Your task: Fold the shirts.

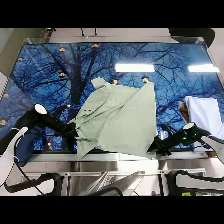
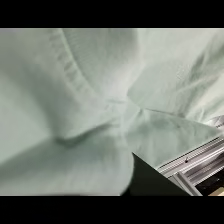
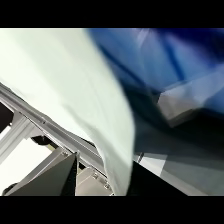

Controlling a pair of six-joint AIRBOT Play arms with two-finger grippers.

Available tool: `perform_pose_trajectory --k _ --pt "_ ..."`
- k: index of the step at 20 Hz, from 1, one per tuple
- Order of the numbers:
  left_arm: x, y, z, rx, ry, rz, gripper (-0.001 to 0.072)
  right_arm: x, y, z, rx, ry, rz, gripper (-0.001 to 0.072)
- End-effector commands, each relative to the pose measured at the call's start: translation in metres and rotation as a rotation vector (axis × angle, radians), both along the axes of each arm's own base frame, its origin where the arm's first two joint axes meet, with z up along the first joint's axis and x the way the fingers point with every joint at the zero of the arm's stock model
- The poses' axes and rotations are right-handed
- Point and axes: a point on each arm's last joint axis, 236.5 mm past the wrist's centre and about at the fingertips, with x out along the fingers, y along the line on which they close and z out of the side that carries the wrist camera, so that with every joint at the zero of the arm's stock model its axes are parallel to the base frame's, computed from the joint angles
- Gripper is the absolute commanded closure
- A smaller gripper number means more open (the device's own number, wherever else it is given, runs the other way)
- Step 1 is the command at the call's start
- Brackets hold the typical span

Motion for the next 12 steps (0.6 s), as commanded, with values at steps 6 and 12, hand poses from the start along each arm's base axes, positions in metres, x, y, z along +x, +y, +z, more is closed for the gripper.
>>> perform_pose_trajectory --k 6,12 --pt "0.006 0.042 0.031 0.044 -0.103 0.057 0.0691 0.04 0.02 -0.001 0.064 -0.178 -0.095 0.0609" --pt "0.002 0.029 0.021 0.013 -0.066 0.005 0.0692 0.056 0.027 0.005 0.102 -0.227 -0.146 0.0696"
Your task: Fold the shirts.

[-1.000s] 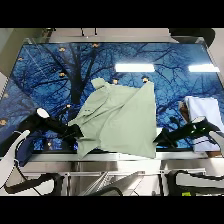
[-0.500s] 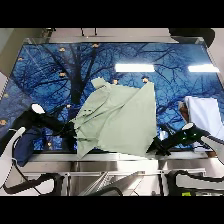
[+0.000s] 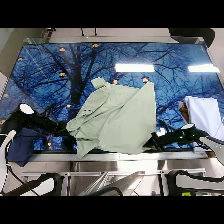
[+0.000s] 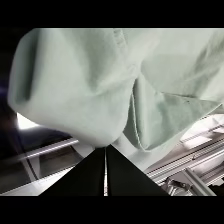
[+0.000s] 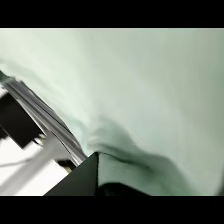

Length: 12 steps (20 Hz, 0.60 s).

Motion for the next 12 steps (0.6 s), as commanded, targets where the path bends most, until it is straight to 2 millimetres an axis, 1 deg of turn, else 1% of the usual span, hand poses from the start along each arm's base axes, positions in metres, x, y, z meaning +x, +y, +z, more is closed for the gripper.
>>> perform_pose_trajectory --k 1,2,3,5,6,8,10,12 --pt "-0.005 -0.006 0.001 -0.012 0.009 -0.036 0.0676 0.01 0.001 -0.001 0.0 -0.037 -0.026 0.0696" --pt "-0.006 -0.006 0.006 -0.011 0.001 -0.039 0.0298 0.01 0.001 -0.001 0.0 -0.036 -0.025 0.0696" --pt "-0.004 -0.005 0.01 -0.002 -0.011 -0.024 0.0013 0.01 0.001 -0.001 -0.001 -0.037 -0.026 0.0696" --pt "0.002 -0.004 0.016 0.016 -0.051 0.01 0.0025 0.011 0.0 -0.002 -0.007 -0.04 -0.03 0.0696" --pt "0.005 -0.006 0.019 0.014 -0.057 0.034 0.0025 0.011 0.0 -0.002 -0.007 -0.039 -0.031 0.0696" --pt "0.006 -0.019 0.021 -0.004 -0.064 0.023 0.0025 0.011 0.0 -0.002 -0.007 -0.033 -0.034 0.0696" --pt "0.003 -0.035 0.017 -0.007 -0.058 -0.023 0.0025 0.01 0.001 -0.001 -0.006 0.009 -0.056 0.0696" --pt "-0.006 -0.047 0.007 0.0 -0.02 -0.082 0.0026 0.009 0.001 -0.001 -0.009 0.04 -0.074 0.0695"
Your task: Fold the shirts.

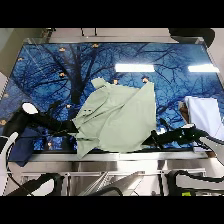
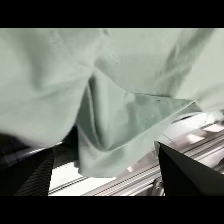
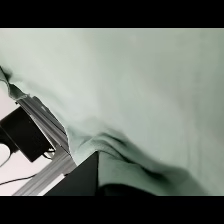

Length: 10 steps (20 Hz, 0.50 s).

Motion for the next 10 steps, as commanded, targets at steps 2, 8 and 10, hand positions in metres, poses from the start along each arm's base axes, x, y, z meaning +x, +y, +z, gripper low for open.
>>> perform_pose_trajectory --k 2,8,10 --pt "-0.013 -0.021 -0.02 0.013 0.075 -0.078 0.0026 -0.001 0.001 0.001 -0.001 0.039 -0.019 0.0696" --pt "-0.001 -0.02 -0.041 0.031 0.076 -0.037 0.0453 -0.001 0.001 0.001 0.0 0.035 -0.017 0.0696" --pt "0.002 -0.019 -0.043 0.034 0.059 -0.047 0.0675 -0.001 0.001 0.001 0.002 0.022 -0.008 0.0696"
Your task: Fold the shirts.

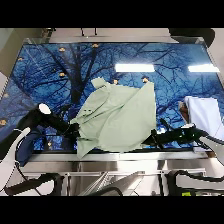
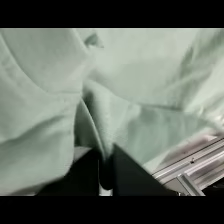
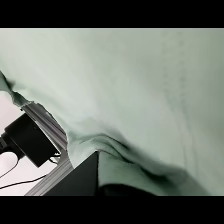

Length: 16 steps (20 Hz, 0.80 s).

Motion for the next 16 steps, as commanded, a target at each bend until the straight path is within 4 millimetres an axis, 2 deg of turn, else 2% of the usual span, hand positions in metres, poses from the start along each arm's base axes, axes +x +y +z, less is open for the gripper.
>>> perform_pose_trajectory --k 1,3,5,6,7,8,9,10,11,12,13,14,15,16 --pt "0.007 0.002 -0.005 0.009 -0.024 0.003 0.0679 -0.002 0.001 0.001 0.005 -0.004 0.011 0.0696" --pt "0.008 0.006 -0.005 0.005 -0.028 0.005 0.0694 -0.001 0.001 0.002 0.007 -0.009 0.012 0.0697" --pt "0.013 0.01 0.008 -0.004 -0.077 0.01 0.0695 0.004 0.003 0.018 0.042 -0.045 0.021 0.0698" --pt "0.018 0.015 0.023 -0.007 -0.128 0.013 0.0695 0.011 0.005 0.038 0.078 -0.093 0.027 0.0698" --pt "0.027 0.021 0.046 -0.012 -0.189 0.021 0.0695 0.023 0.006 0.065 0.121 -0.161 0.029 0.0698" --pt "0.037 0.031 0.079 -0.015 -0.269 0.038 0.0695 0.041 0.007 0.104 0.168 -0.271 0.026 0.0698" --pt "0.049 0.041 0.122 -0.018 -0.382 0.066 0.0695 0.059 0.005 0.147 0.193 -0.404 0.008 0.0698" --pt "0.061 0.052 0.172 -0.018 -0.525 0.104 0.0695 0.078 0.0 0.202 0.2 -0.569 -0.029 0.0698" --pt "0.07 0.066 0.233 -0.009 -0.706 0.16 0.0695 0.091 -0.007 0.257 0.191 -0.728 -0.071 0.0698" --pt "0.073 0.08 0.297 0.008 -0.894 0.22 0.0695 0.097 -0.015 0.324 0.177 -0.922 -0.107 0.0698" --pt "0.067 0.095 0.365 0.047 -1.097 0.283 0.0695 0.095 -0.023 0.386 0.147 -1.108 -0.142 0.0697" --pt "0.053 0.107 0.42 0.113 -1.258 0.327 0.0695 0.086 -0.03 0.45 0.085 -1.31 -0.179 0.0697" --pt "0.031 0.117 0.47 0.206 -1.404 0.363 0.0695 0.074 -0.036 0.5 -0.006 -1.475 -0.214 0.0697" --pt "0.01 0.12 0.511 0.298 -1.536 0.384 0.0695 0.058 -0.038 0.548 -0.114 -1.636 -0.247 0.0698"
